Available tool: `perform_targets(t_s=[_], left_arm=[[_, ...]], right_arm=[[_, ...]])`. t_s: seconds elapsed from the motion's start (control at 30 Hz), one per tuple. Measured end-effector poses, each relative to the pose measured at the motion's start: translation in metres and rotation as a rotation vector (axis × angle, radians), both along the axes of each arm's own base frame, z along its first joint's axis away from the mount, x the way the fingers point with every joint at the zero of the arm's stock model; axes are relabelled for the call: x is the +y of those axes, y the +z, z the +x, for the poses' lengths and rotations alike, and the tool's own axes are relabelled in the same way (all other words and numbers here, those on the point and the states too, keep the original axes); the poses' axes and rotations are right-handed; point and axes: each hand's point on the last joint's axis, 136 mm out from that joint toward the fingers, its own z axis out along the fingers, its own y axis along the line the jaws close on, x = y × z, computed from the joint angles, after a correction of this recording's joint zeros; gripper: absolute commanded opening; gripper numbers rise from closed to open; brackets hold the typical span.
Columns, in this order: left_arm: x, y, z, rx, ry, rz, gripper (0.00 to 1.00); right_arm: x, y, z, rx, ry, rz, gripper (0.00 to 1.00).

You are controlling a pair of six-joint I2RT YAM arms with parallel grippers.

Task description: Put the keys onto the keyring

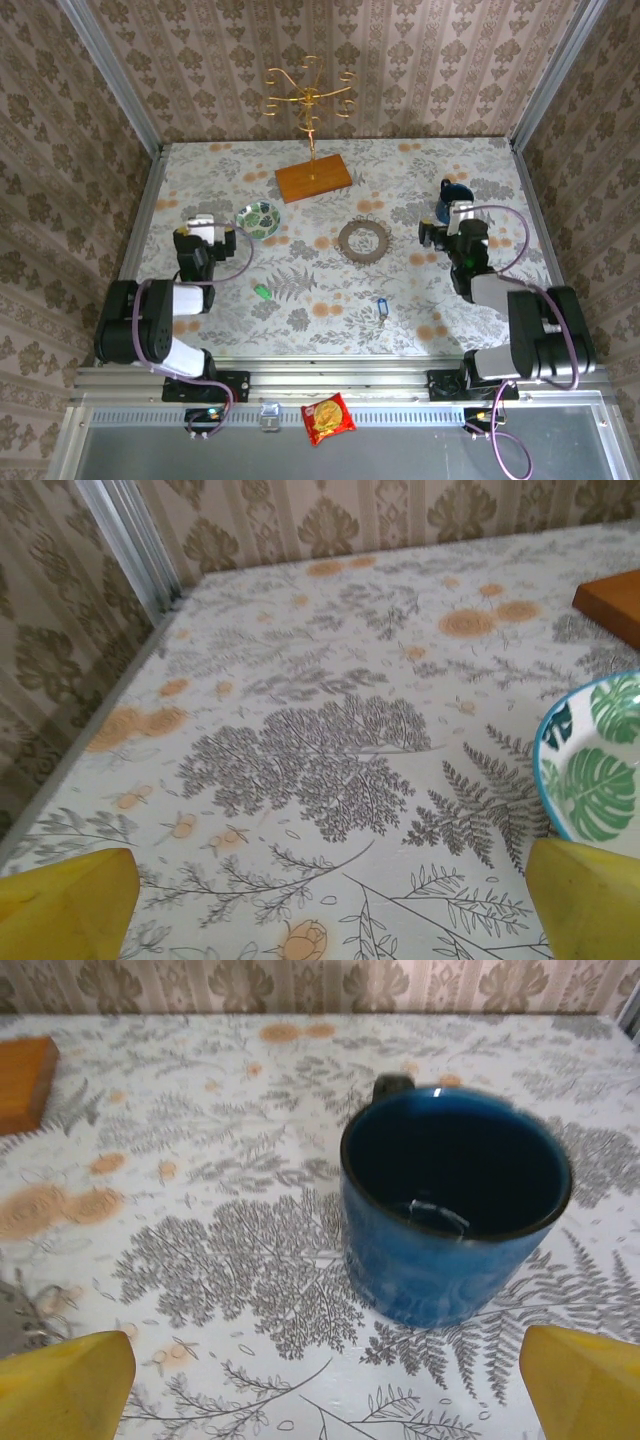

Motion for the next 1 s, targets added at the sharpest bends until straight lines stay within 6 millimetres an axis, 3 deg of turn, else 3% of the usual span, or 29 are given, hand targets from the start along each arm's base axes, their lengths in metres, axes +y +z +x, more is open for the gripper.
perform_targets(t_s=[0.13, 0.23, 0.4, 0.53, 0.73, 0.93, 1.0], left_arm=[[-0.007, 0.041, -0.007, -0.099, 0.010, 0.011, 0.99], [-0.009, 0.062, -0.015, -0.138, 0.015, -0.011, 0.96], [-0.017, 0.082, -0.024, -0.133, -0.014, -0.110, 0.95], [-0.043, 0.091, -0.025, -0.068, -0.114, -0.220, 0.94], [-0.101, 0.076, -0.034, 0.073, -0.270, -0.320, 0.92], [-0.154, 0.036, -0.052, 0.247, -0.366, -0.362, 0.90], [-0.164, 0.027, -0.057, 0.283, -0.382, -0.363, 0.90]], right_arm=[[0.005, 0.050, -0.005, -0.066, -0.006, 0.056, 0.95], [0.020, 0.064, -0.015, -0.050, 0.010, 0.122, 0.92], [0.064, 0.042, -0.037, 0.127, 0.074, 0.211, 0.89], [0.099, 0.020, -0.055, 0.313, 0.115, 0.247, 0.85], [0.143, -0.008, -0.072, 0.527, 0.164, 0.228, 0.77], [0.178, -0.029, -0.072, 0.691, 0.208, 0.144, 0.61], [0.186, -0.034, -0.071, 0.733, 0.217, 0.108, 0.50]])
